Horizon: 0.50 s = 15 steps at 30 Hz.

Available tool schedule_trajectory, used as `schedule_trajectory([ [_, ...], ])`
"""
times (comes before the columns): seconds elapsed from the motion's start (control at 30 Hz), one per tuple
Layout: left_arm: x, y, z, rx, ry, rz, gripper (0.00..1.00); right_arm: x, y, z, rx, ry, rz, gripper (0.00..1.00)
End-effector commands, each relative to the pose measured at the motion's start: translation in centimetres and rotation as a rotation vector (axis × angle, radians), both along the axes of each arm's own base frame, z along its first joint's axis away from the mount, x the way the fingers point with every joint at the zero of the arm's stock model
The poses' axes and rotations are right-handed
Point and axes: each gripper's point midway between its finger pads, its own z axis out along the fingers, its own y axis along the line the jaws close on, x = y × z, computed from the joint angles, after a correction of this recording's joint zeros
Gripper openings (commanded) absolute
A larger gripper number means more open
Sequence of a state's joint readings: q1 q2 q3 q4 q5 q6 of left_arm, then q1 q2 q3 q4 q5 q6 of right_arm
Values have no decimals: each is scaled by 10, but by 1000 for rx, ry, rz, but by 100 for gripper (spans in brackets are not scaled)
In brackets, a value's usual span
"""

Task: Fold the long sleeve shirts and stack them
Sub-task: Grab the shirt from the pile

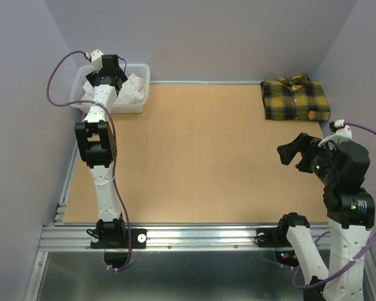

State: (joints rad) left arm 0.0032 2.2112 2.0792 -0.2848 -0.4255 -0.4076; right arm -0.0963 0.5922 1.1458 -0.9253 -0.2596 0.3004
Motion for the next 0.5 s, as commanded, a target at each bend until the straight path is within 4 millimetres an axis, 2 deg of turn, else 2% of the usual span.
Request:
schedule_trajectory([
  [0.0, 3, 42, 12, 19, 2, 68, 99, 14, -2, -2, -29, -11, 10, 100],
  [0.03, 6, 46, 1, 18, 16, 74, 99, 16, -2, -4, -26, -5, 12, 100],
  [0.07, 6, 55, -2, 16, 17, 88, 99, 18, -1, -8, -21, 6, 14, 100],
  [0.2, 9, 68, -33, -1, 62, 97, 99, 23, 0, -14, -8, 26, 21, 100],
  [0.23, 11, 67, -47, -15, 85, 82, 99, 24, 0, -15, -7, 29, 18, 100],
  [0.3, 13, 68, -58, -23, 103, 74, 98, 26, 0, -17, -2, 36, 14, 100],
  [0.37, 13, 65, -79, -32, 147, 60, 97, 27, -1, -18, 0, 40, 10, 100],
  [0.47, 15, 63, -96, -47, 176, 45, 89, 28, -1, -19, 9, 45, 3, 100],
])
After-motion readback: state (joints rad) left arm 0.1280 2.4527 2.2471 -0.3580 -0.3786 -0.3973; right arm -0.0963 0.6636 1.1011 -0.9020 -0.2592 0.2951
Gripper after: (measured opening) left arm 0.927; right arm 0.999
